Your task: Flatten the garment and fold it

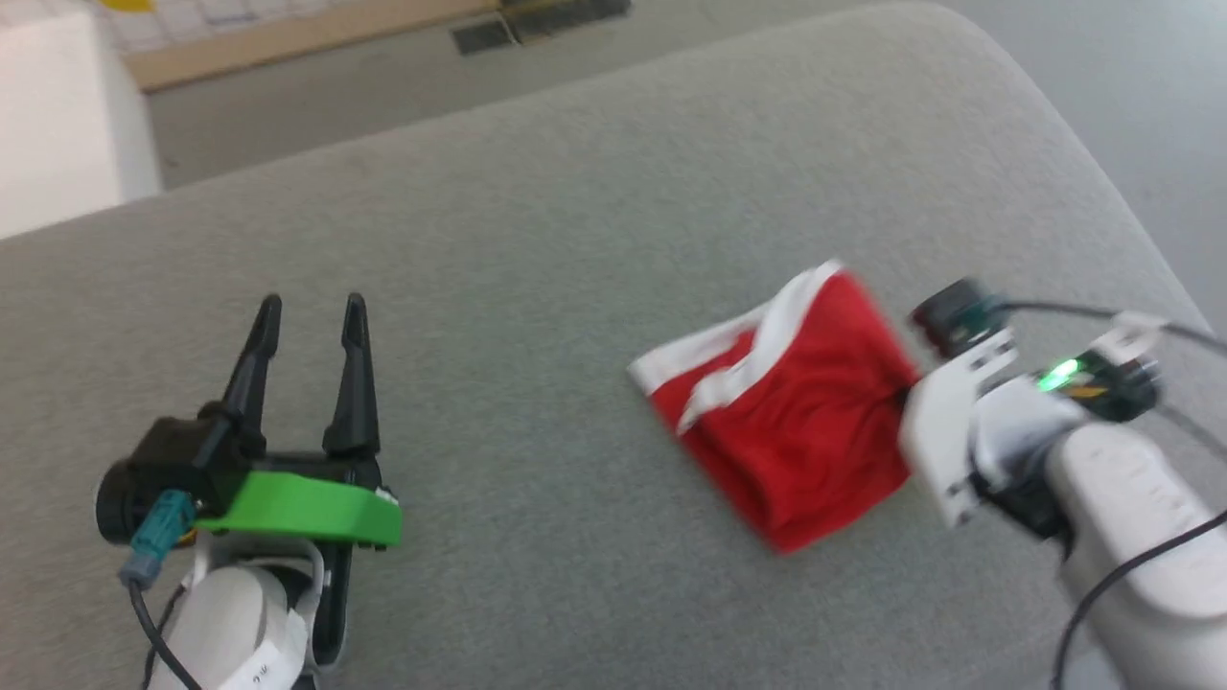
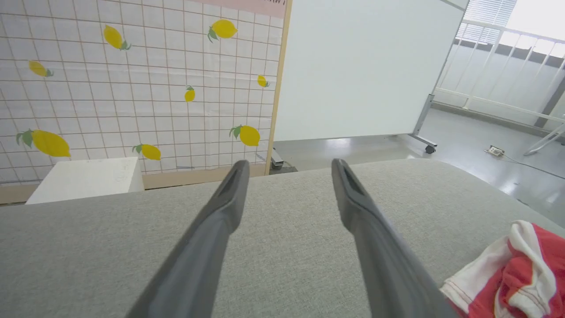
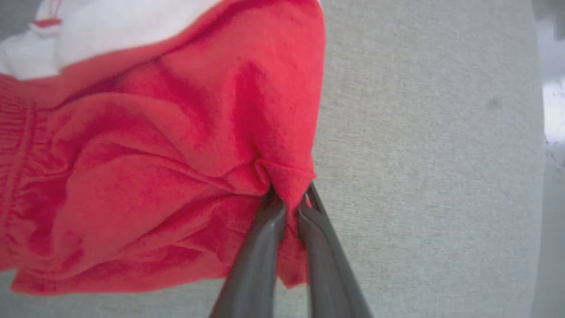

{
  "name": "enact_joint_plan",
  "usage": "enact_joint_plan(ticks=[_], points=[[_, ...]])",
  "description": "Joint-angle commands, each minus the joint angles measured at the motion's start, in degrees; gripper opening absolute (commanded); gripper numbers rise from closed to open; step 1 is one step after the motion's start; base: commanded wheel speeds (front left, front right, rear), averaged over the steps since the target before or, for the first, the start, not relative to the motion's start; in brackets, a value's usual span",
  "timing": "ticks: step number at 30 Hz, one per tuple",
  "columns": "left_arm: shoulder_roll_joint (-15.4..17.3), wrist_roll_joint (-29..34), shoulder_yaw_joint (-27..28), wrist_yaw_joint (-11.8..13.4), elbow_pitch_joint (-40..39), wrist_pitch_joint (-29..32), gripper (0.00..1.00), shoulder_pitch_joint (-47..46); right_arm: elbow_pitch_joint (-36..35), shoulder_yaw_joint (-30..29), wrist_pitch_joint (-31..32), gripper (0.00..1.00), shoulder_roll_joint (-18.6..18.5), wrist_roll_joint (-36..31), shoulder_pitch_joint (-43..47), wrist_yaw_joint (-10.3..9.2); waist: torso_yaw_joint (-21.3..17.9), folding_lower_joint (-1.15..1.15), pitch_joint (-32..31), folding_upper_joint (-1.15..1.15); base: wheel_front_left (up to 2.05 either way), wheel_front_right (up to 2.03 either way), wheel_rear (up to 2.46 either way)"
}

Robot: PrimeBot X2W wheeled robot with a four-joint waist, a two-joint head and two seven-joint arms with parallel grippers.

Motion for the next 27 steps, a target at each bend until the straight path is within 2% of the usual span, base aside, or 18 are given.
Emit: enact_joint_plan(ticks=[1, 10, 16, 20, 21, 22, 23, 27], points=[[0.74, 0.79, 0.04, 0.33, -0.66, 0.61, 1.0, -0.96, 1.47, -1.27, -1.44, 0.0, -1.23, -0.18, -1.94, -0.1, -4.03, 0.0, 6.91, 0.0, 0.0, 0.0, 0.0], [2.94, 1.42, 0.59, 0.78, -4.3, 3.01, 1.0, -2.7, 11.21, -11.9, -7.53, 0.0, -9.6, -4.37, -8.14, -0.1, 2.38, 0.0, 13.95, 0.0, 0.0, 0.0, 0.0], [3.62, 1.44, 1.6, 1.93, -6.96, 3.81, 1.0, -2.51, 16.64, -22.17, -8.57, 0.0, -12.09, -8.49, -9.34, -0.1, 6.18, 0.0, 16.93, 0.0, 0.0, 0.0, 0.0], [4.21, 1.43, 2.26, 2.45, -8.43, 4.2, 1.0, -2.18, 17.68, -26.57, -9.64, 0.0, -12.49, -12.21, -9.46, -0.1, 7.47, 0.0, 18.08, 0.0, 0.0, 0.0, 0.0], [4.3, 1.4, 2.35, 2.51, -8.66, 4.25, 1.0, -2.15, 18.17, -27.47, -9.36, 0.07, -12.43, -12.84, -9.3, -0.1, 7.67, 0.0, 18.22, 0.0, 0.0, 0.0, 0.0], [4.42, 1.38, 2.47, 2.61, -8.85, 4.31, 1.0, -2.06, 18.97, -29.06, -8.69, 0.49, -12.23, -13.58, -9.24, -0.1, 7.77, 0.0, 18.3, 0.0, 0.0, 0.0, 0.0], [4.5, 1.36, 2.53, 2.66, -8.96, 4.35, 1.0, -2.01, 19.39, -30.2, -8.4, 1.0, -12.19, -14.45, -9.17, -0.1, 7.86, 0.0, 18.29, 0.0, 0.0, 0.0, 0.0], [4.19, 1.04, 2.35, 2.81, -8.55, 3.96, 1.0, -1.7, 20.71, -35.19, -6.33, 1.0, -11.61, -17.85, -8.64, -0.1, 8.2, 0.0, 16.64, 0.0, 0.0, 0.0, 0.0]])
